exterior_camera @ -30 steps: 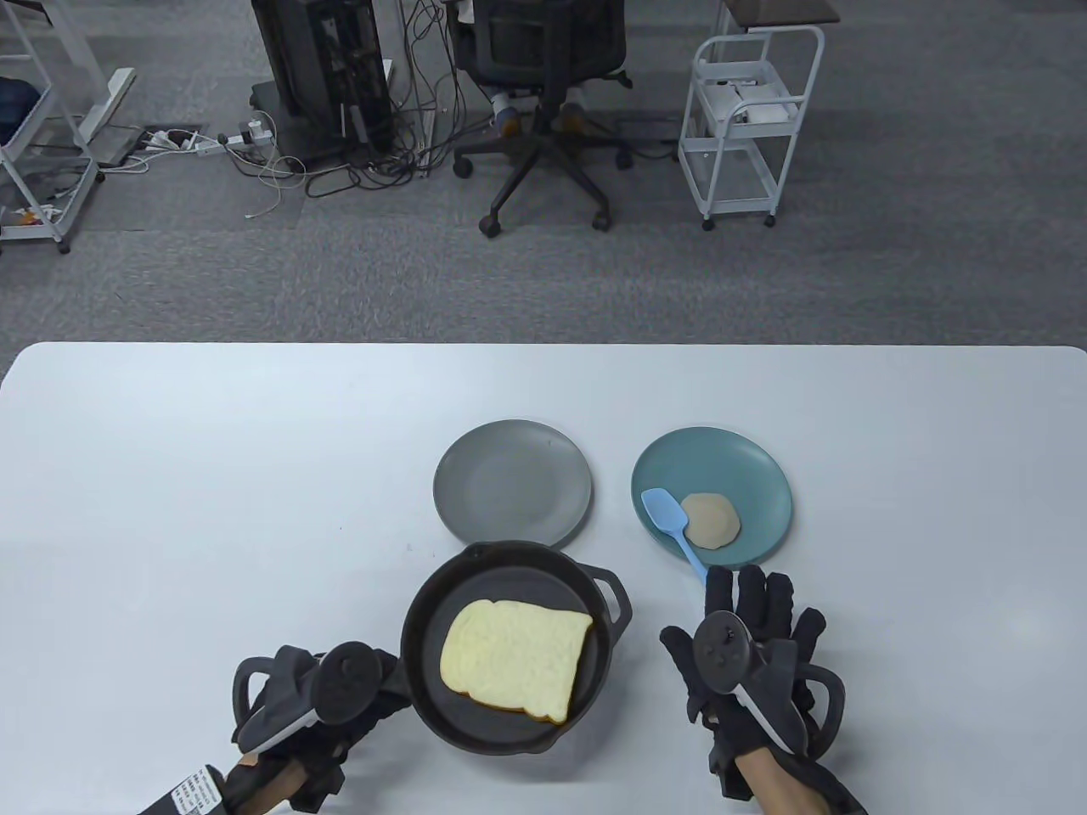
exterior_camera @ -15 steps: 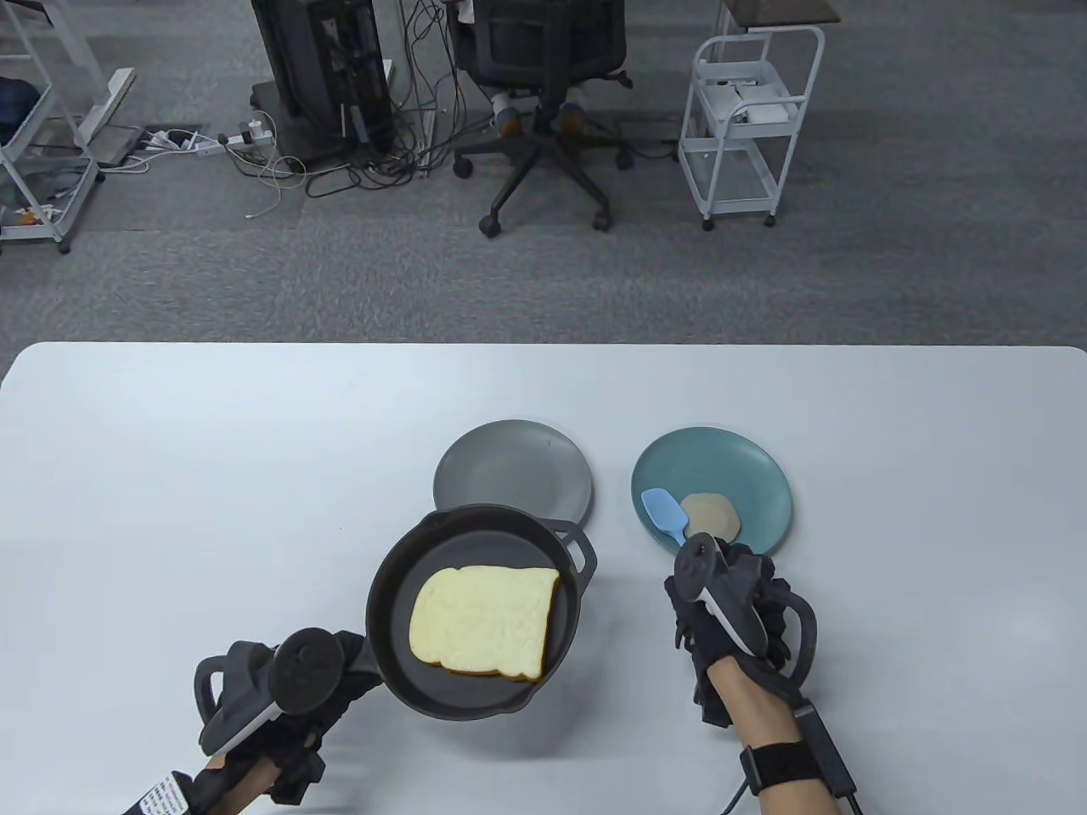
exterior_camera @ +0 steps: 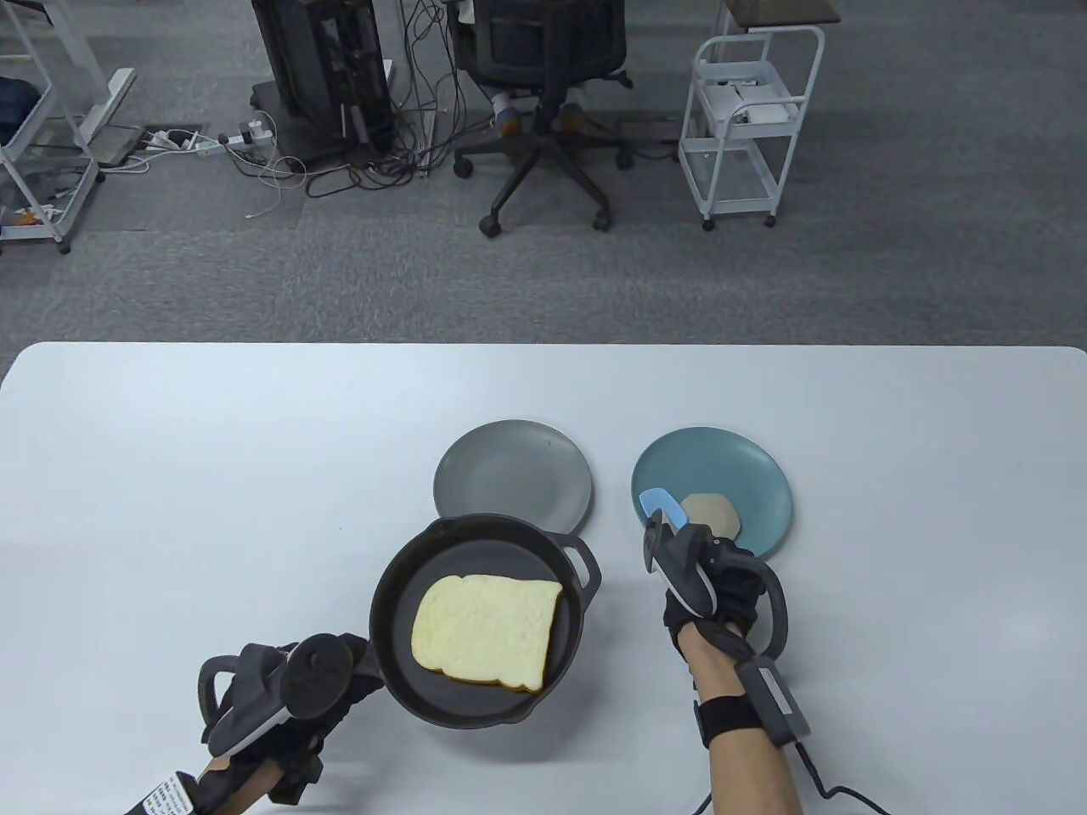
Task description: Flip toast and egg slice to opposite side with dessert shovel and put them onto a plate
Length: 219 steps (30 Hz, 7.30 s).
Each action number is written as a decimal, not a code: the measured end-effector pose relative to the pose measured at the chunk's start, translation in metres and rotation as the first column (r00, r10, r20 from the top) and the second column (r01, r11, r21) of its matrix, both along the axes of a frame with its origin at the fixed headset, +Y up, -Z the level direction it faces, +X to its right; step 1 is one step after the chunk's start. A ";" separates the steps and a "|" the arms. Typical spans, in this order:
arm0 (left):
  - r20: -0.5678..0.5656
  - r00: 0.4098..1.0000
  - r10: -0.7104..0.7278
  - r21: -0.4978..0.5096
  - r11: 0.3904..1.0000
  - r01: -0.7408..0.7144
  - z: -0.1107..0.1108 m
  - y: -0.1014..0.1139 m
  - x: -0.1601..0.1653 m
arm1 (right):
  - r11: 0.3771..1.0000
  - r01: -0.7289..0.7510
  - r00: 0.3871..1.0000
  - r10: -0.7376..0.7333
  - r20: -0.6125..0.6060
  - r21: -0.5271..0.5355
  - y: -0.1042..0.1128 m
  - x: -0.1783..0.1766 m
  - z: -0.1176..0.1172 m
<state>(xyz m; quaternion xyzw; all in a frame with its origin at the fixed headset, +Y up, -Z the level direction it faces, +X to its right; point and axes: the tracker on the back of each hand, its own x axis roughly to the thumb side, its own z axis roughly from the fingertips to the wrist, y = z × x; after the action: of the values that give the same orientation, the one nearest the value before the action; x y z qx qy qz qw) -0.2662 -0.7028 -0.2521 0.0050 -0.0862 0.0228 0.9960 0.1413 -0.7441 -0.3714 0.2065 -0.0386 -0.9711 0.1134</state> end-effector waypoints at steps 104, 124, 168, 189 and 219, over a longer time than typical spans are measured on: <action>0.102 0.993 -0.064 -0.092 0.993 0.074 0.008 -0.009 0.019 | 0.823 0.490 0.692 -0.168 -0.702 0.286 0.060 -0.062 0.126; 0.037 0.996 -0.076 0.011 0.997 0.075 0.005 -0.004 0.010 | 0.849 0.484 0.719 -0.245 -0.651 0.215 0.070 -0.054 0.125; -0.060 0.995 -0.083 0.011 0.996 0.084 0.008 -0.006 0.011 | 0.763 0.627 0.657 -0.626 -0.419 -0.157 0.044 -0.049 0.110; 0.088 0.989 -0.121 0.021 0.993 0.120 0.026 -0.008 0.036 | 0.770 0.631 0.636 -0.585 -0.503 -0.098 0.044 -0.076 0.122; 0.024 0.993 -0.115 -0.021 0.993 0.115 0.011 -0.007 0.019 | 0.500 0.845 0.535 -0.800 -0.271 0.190 0.051 0.023 0.099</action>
<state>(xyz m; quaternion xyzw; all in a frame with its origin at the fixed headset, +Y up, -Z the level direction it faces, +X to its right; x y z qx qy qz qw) -0.2473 -0.7095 -0.2407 -0.0115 -0.0974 -0.0337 0.9946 0.1647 -0.6935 -0.2720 0.1052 0.0234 -0.9131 -0.3933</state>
